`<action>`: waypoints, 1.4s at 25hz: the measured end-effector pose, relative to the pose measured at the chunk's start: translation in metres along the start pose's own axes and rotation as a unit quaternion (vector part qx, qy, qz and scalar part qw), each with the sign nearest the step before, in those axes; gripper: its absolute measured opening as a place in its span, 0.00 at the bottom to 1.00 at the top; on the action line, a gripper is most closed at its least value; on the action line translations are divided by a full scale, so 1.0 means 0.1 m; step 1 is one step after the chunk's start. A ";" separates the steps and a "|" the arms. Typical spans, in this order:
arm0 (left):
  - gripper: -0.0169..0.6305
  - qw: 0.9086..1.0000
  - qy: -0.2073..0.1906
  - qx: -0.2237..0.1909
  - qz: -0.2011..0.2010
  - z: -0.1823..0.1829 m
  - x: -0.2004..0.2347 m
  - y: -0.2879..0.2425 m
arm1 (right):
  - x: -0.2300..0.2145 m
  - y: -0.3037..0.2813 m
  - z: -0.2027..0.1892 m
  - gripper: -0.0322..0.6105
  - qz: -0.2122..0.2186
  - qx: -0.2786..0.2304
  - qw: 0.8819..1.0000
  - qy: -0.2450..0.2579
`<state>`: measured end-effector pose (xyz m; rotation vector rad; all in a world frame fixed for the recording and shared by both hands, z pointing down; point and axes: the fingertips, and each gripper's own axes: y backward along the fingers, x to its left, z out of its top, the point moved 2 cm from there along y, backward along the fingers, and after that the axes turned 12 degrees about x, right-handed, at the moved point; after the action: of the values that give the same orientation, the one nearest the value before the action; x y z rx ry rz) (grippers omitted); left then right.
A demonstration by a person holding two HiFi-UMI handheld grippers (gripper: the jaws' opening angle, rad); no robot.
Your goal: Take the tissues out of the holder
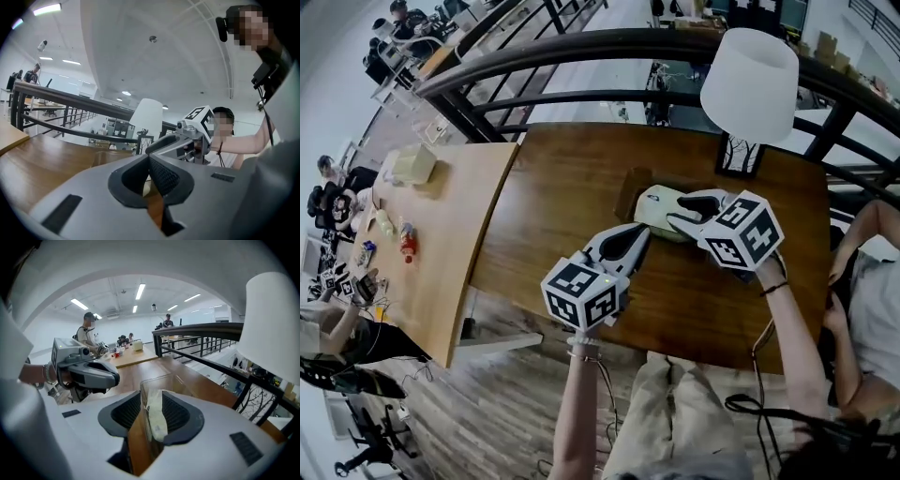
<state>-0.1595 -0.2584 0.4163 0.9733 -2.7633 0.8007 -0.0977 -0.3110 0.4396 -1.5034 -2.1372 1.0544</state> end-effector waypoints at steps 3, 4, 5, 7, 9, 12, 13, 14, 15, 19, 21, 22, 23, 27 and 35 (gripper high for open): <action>0.04 1.000 -0.004 0.012 -0.010 0.00 0.06 -0.12 | -0.07 -0.09 -0.02 0.26 0.018 0.049 0.998 0.041; 0.04 1.000 -0.004 0.017 -0.011 -0.01 0.08 -0.15 | -0.08 -0.12 -0.02 0.26 0.023 0.064 0.996 0.050; 0.04 1.000 -0.004 0.022 -0.013 -0.02 0.11 -0.17 | -0.10 -0.16 -0.02 0.26 0.029 0.078 0.995 0.057; 0.04 0.999 -0.004 0.032 -0.017 -0.05 0.13 -0.22 | -0.12 -0.24 -0.04 0.26 0.043 0.102 0.992 0.062; 0.04 0.999 -0.004 0.039 -0.022 -0.07 0.15 -0.27 | -0.16 -0.29 -0.08 0.26 0.052 0.119 0.989 0.065; 0.04 0.999 0.000 0.040 -0.026 -0.07 0.19 -0.31 | -0.22 -0.36 -0.10 0.26 0.052 0.139 0.986 0.075; 0.04 0.999 0.001 0.040 -0.027 -0.07 0.20 -0.32 | -0.22 -0.39 -0.11 0.26 0.054 0.146 0.985 0.076; 0.04 0.999 0.002 0.042 -0.027 -0.08 0.21 -0.33 | -0.22 -0.42 -0.11 0.26 0.056 0.152 0.984 0.077; 0.04 0.999 0.002 0.044 -0.028 -0.08 0.22 -0.34 | -0.22 -0.46 -0.12 0.26 0.056 0.158 0.983 0.078; 0.04 0.998 0.003 0.048 -0.032 -0.11 0.23 -0.38 | -0.23 -0.58 -0.19 0.26 0.054 0.182 0.978 0.086; 0.04 0.998 0.003 0.049 -0.033 -0.12 0.25 -0.40 | -0.22 -0.63 -0.22 0.26 0.053 0.191 0.976 0.094; 0.04 0.998 0.003 0.049 -0.032 -0.12 0.26 -0.41 | -0.22 -0.65 -0.23 0.26 0.053 0.196 0.974 0.098; 0.04 0.998 0.004 0.049 -0.032 -0.12 0.27 -0.42 | -0.21 -0.67 -0.24 0.25 0.052 0.201 0.973 0.105; 0.04 0.998 0.007 0.046 -0.032 -0.11 0.28 -0.44 | -0.23 -0.70 -0.28 0.10 0.035 0.219 0.965 0.140; 0.04 0.998 0.010 0.045 -0.032 -0.14 0.30 -0.42 | -0.23 -0.68 -0.24 0.07 0.038 0.208 0.967 0.143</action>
<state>-0.1586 -0.2956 0.4554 1.0582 -2.6855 0.9254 -0.1193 -0.3340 0.5083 -1.4370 -1.5568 1.1451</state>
